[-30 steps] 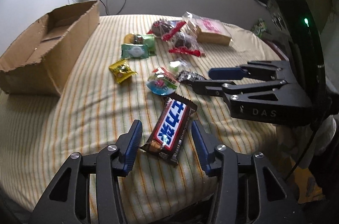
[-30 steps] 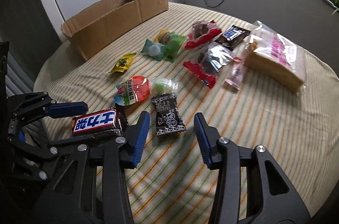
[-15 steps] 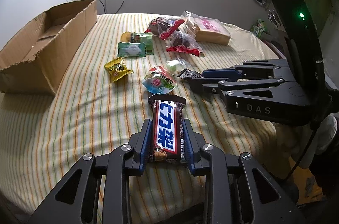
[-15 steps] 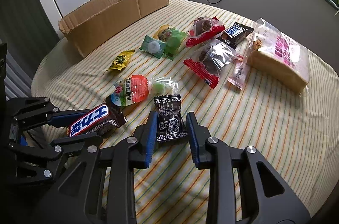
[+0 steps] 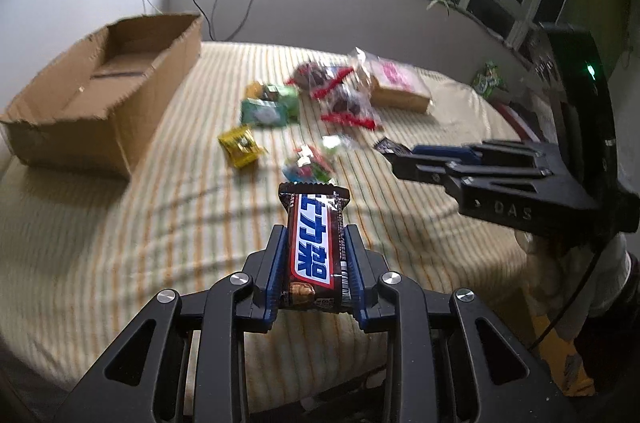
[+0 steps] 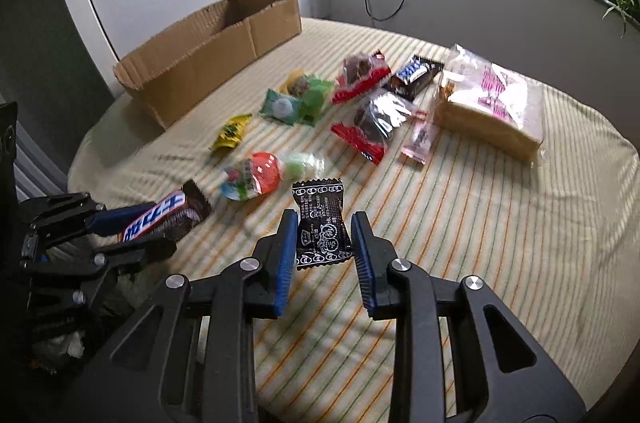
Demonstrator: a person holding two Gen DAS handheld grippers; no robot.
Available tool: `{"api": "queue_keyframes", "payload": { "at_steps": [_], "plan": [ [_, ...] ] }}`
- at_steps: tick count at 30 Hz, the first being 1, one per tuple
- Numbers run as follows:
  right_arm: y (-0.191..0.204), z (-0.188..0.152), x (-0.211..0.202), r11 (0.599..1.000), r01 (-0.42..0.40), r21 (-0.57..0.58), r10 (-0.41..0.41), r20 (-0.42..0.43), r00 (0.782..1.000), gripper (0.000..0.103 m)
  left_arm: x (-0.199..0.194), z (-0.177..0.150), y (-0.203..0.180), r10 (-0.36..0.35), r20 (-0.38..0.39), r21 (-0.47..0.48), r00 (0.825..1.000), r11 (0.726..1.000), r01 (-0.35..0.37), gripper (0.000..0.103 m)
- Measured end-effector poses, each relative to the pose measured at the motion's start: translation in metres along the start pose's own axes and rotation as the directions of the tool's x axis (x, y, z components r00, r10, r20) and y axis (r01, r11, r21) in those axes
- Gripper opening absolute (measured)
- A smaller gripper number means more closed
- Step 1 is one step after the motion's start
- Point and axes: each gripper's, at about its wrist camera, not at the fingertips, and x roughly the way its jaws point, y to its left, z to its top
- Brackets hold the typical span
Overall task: Organize snacks
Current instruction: 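Carry both snacks to the cardboard box and open both tools to drop them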
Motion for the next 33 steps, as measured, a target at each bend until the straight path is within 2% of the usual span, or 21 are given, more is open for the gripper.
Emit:
{"api": "queue_keyframes", "payload": {
  "at_steps": [10, 18, 25, 33],
  "plan": [
    [0.014, 0.034, -0.024, 1.000, -0.009, -0.022, 0.011, 0.066, 0.998, 0.029, -0.034, 0.034, 0.030, 0.074, 0.105, -0.041, 0.992, 0.997, -0.070, 0.027],
    [0.024, 0.047, -0.030, 0.999, -0.001, -0.043, 0.005, 0.091, 0.996, 0.029, -0.056, 0.050, 0.062, 0.145, 0.175, -0.087, 0.974, 0.988, -0.131, 0.027],
    [0.027, 0.059, -0.024, 0.999, -0.025, -0.034, 0.028, 0.097, 0.995, 0.029, -0.057, 0.060, 0.081, 0.201, 0.185, -0.104, 0.962, 0.977, -0.184, 0.027],
    [0.052, 0.101, -0.001, 0.993, -0.073, -0.092, 0.082, 0.098, 0.992, 0.029, -0.047, 0.070, 0.113, 0.247, 0.168, -0.168, 0.955, 0.961, -0.219, 0.026]
  ]
}}
